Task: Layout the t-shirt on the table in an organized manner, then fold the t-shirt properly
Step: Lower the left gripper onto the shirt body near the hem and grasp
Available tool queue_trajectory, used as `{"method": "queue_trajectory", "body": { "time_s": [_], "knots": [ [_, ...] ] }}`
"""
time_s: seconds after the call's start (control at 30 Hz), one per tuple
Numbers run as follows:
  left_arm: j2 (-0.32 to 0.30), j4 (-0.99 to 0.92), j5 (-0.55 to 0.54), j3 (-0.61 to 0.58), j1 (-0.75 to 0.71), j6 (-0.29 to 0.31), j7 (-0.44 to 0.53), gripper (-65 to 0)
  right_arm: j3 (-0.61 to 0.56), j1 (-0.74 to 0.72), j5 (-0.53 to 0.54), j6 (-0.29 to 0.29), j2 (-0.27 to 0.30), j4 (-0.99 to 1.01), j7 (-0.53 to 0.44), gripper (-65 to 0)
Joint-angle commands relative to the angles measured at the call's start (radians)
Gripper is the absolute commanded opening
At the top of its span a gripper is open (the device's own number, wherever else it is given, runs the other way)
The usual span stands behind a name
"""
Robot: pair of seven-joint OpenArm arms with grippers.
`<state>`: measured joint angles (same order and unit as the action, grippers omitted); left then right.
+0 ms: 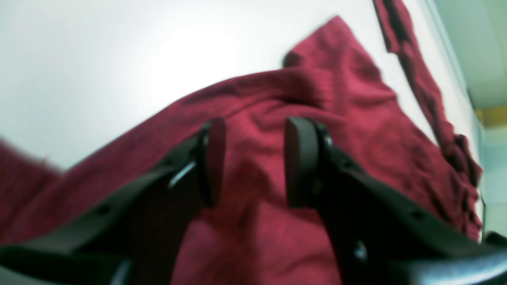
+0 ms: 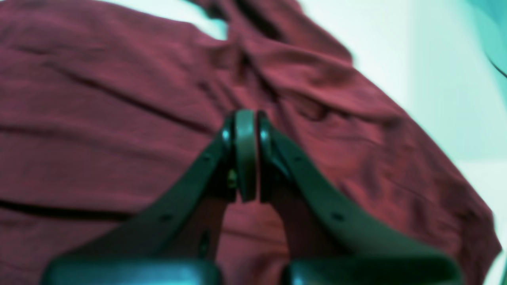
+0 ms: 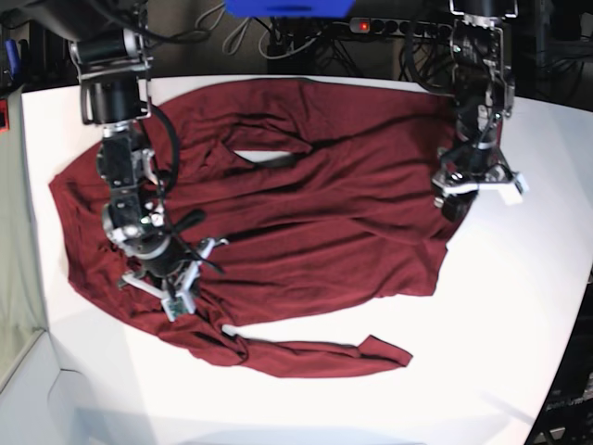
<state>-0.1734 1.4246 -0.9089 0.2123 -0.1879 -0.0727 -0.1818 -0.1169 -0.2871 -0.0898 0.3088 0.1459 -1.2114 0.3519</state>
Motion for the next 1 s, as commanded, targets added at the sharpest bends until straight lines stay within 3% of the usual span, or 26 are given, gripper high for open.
{"method": "queue_trajectory", "body": {
  "time_s": [0.0, 0.1, 0.27, 0.4, 0.63, 0.73, 0.97],
  "knots": [
    [-0.016, 0.051, -0.013, 0.005, 0.032, 0.006, 0.026, -40.5, -0.008, -0.021, 0.008, -0.004, 0.001, -0.015, -0.026, -65.0],
    [-0.021, 0.081, -0.006, 0.0, 0.095, 0.006, 0.021, -40.4, -0.017, -0.011, 0.008, -0.004, -0.002, -0.015, -0.026, -65.0],
    [-0.108, -0.006, -0.005, -0.05, 0.255, 0.006, -0.017, -40.3, -0.013, 0.024, 0.008, -0.004, 0.005, -0.015, -0.026, -65.0],
    [-0.166, -0.227, -0.005, -0.172, 0.433, 0.003, -0.1, -40.3, -0.011, 0.032, 0.008, -0.004, 0.016, -0.017, -0.026, -65.0],
    [-0.206, -0.471, 0.003, -0.403, 0.634, 0.006, -0.1, -40.2, -0.01, 0.053, 0.008, -0.004, 0.028, -0.023, -0.026, -65.0],
    [-0.205, -0.474, 0.081, -0.457, 0.66, 0.003, -0.1, -40.2, -0.01, 0.053, 0.008, -0.004, 0.03, -0.021, -0.026, -65.0],
    [-0.147, -0.5, 0.258, -0.454, 0.657, 0.003, -0.1, -40.2, -0.01, 0.055, 0.008, -0.004, 0.031, -0.023, -0.026, -65.0]
  ]
}}
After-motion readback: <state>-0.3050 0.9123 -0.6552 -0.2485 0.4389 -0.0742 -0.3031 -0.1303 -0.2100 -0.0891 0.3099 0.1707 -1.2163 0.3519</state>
